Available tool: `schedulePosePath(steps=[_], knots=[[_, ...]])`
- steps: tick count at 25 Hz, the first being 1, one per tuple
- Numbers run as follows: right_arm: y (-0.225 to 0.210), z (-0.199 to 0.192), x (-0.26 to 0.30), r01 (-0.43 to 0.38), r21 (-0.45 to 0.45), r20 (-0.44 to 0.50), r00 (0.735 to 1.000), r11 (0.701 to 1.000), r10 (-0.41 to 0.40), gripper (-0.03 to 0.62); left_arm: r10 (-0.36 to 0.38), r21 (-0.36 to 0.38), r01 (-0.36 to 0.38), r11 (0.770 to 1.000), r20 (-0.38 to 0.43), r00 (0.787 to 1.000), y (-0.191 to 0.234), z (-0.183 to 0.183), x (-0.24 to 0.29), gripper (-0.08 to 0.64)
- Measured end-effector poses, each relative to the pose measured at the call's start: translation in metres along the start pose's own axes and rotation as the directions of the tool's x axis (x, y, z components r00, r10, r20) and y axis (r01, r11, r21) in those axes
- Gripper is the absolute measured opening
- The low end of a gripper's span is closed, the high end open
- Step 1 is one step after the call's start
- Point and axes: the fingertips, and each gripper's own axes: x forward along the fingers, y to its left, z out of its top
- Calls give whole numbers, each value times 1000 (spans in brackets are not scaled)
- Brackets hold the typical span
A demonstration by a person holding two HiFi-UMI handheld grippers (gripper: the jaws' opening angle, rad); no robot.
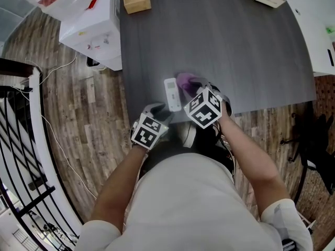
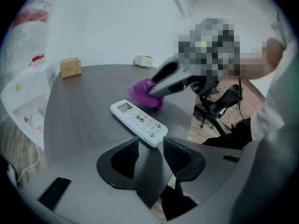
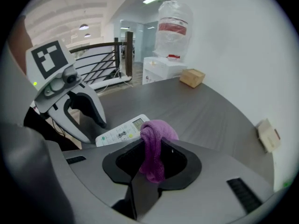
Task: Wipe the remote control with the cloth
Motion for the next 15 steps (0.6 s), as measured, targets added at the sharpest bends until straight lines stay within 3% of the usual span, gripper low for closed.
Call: schedulePosePath(steps=[2,4,5,7,9,11,13,15], knots=[[-5,13,2,21,-79,5,1000,997,-21,101,45,82,-45,996,-6,999,-3,0,1,144],[-10,22,5,30,-74,6,1000,997,-30,101,73,83,-73,994,9,997,-5,4,1,144],[-13,20,7,29,-23,-1,1000,999,-29,101,83,40,-84,996,21,996,-3,6,1,144],[-15,6,8,2,169,-20,1000,986,2,101,86,-104,-82,991,33,996,4,10,1,154],[-11,-18,9,-35,378,-19,999,925,45,101,69,-236,-62,970,24,997,11,15,6,195],[-7,-33,8,-40,463,-3,999,886,47,101,57,-293,-56,955,-5,998,17,19,13,217],[-6,-31,4,-20,408,-1,1000,913,22,101,55,-279,-64,958,-39,998,19,20,17,230],[-6,-19,-2,11,262,-3,1000,965,-11,101,67,-213,-77,974,-53,996,16,18,14,233]])
